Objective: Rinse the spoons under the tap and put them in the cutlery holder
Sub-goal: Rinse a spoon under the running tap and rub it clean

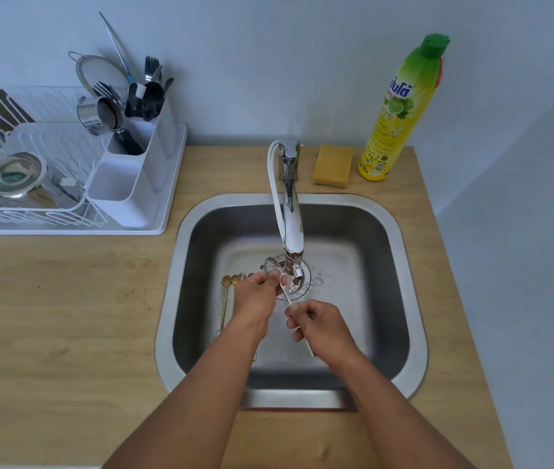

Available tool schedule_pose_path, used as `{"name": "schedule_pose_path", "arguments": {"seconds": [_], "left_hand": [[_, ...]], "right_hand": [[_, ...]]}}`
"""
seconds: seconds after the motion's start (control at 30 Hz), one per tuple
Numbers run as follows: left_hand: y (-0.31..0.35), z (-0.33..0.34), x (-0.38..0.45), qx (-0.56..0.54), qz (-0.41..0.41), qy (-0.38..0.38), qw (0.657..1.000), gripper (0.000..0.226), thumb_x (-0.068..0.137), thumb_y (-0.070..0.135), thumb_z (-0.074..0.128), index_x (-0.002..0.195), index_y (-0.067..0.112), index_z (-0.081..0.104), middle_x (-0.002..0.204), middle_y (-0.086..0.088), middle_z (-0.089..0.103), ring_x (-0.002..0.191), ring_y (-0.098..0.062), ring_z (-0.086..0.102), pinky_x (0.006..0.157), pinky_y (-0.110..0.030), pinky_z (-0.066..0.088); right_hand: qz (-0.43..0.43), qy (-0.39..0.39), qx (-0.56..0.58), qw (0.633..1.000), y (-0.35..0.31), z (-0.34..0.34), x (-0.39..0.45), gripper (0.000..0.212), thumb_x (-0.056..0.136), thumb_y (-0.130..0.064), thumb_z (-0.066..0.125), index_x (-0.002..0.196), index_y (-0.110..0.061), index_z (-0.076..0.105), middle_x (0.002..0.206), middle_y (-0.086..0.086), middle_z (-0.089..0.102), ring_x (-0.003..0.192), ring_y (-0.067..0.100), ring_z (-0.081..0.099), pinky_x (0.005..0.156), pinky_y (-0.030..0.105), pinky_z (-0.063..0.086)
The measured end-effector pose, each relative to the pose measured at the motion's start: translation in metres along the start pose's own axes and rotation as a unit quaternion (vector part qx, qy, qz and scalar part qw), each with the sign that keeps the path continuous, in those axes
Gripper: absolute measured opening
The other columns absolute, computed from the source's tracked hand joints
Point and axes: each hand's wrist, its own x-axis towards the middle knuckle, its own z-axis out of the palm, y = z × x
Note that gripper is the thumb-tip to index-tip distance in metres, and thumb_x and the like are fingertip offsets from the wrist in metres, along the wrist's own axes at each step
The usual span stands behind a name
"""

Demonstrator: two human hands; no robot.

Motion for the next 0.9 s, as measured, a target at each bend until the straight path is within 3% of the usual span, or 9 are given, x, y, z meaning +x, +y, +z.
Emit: {"name": "schedule_pose_path", "arguments": {"seconds": [0.1,0.23,0.43,0.53,0.6,0.73,0.8,0.9], "left_hand": [[0.0,0.003,-0.001,0.031,-0.006,-0.031,0.999,0.014,0.1,0.024,0.065,0.1,0.018,0.078,0.09,0.007,0.081,0.075,-0.001,0.072,0.07,-0.029,0.048],[-0.005,0.004,-0.005,0.088,-0.017,-0.095,0.991,0.021,0.098,0.034,0.068,0.09,0.02,0.081,0.09,0.002,0.081,0.08,-0.006,0.073,0.067,-0.025,0.047],[0.01,0.004,0.008,0.063,-0.009,-0.035,0.997,0.014,0.098,0.025,0.065,0.097,0.021,0.078,0.104,-0.008,0.08,0.093,-0.017,0.069,0.077,-0.034,0.049],[0.011,0.007,0.007,0.062,-0.015,-0.034,0.997,0.014,0.098,0.025,0.065,0.102,0.019,0.077,0.108,-0.01,0.079,0.089,-0.016,0.065,0.077,-0.035,0.049],[0.009,0.007,0.004,0.062,-0.018,-0.036,0.997,0.017,0.099,0.024,0.063,0.105,0.02,0.078,0.107,-0.007,0.08,0.086,-0.013,0.063,0.076,-0.034,0.049],[-0.001,0.009,-0.008,0.079,-0.026,-0.093,0.992,0.016,0.1,0.033,0.064,0.1,0.024,0.078,0.096,0.015,0.08,0.102,-0.007,0.069,0.089,-0.041,0.051],[-0.01,0.009,-0.014,0.095,-0.02,-0.102,0.99,0.021,0.099,0.039,0.066,0.095,0.024,0.08,0.097,0.014,0.08,0.103,-0.011,0.068,0.092,-0.043,0.054],[-0.02,0.001,-0.016,0.124,0.013,-0.092,0.988,0.027,0.098,0.04,0.066,0.087,0.021,0.081,0.096,0.01,0.079,0.102,-0.014,0.068,0.09,-0.039,0.055]], "right_hand": [[-0.015,0.017,-0.014,1.0,0.001,-0.002,0.001,0.024,0.101,-0.027,0.062,0.085,-0.017,0.077,0.074,-0.003,0.076,0.058,0.006,0.064,0.049,0.016,0.045],[-0.028,0.031,0.005,0.999,-0.004,-0.004,0.007,0.027,0.103,-0.026,0.061,0.085,-0.017,0.079,0.075,-0.001,0.077,0.06,0.006,0.066,0.059,0.016,0.052],[-0.028,-0.009,-0.015,0.999,0.003,-0.011,0.002,0.026,0.103,-0.032,0.061,0.089,-0.019,0.078,0.08,-0.004,0.079,0.061,0.004,0.064,0.063,0.019,0.052],[-0.029,-0.017,-0.05,0.998,0.006,-0.016,-0.003,0.024,0.102,-0.034,0.06,0.089,-0.023,0.078,0.082,-0.009,0.079,0.064,0.002,0.065,0.067,0.02,0.054],[-0.031,-0.027,-0.071,0.997,0.007,-0.018,-0.004,0.023,0.101,-0.034,0.061,0.089,-0.025,0.077,0.082,-0.012,0.079,0.066,0.001,0.066,0.069,0.021,0.054],[-0.045,-0.024,-0.094,0.994,0.007,-0.022,-0.005,0.022,0.102,-0.033,0.061,0.089,-0.026,0.077,0.082,-0.015,0.079,0.074,0.004,0.071,0.075,0.027,0.058],[-0.043,-0.035,-0.093,0.994,0.009,-0.022,-0.005,0.024,0.102,-0.033,0.061,0.088,-0.025,0.078,0.081,-0.015,0.079,0.075,0.007,0.073,0.078,0.032,0.06],[-0.026,-0.022,-0.111,0.993,0.012,-0.027,-0.002,0.022,0.098,-0.035,0.062,0.085,-0.029,0.078,0.081,-0.018,0.078,0.074,0.0,0.072,0.078,0.029,0.058]]}}
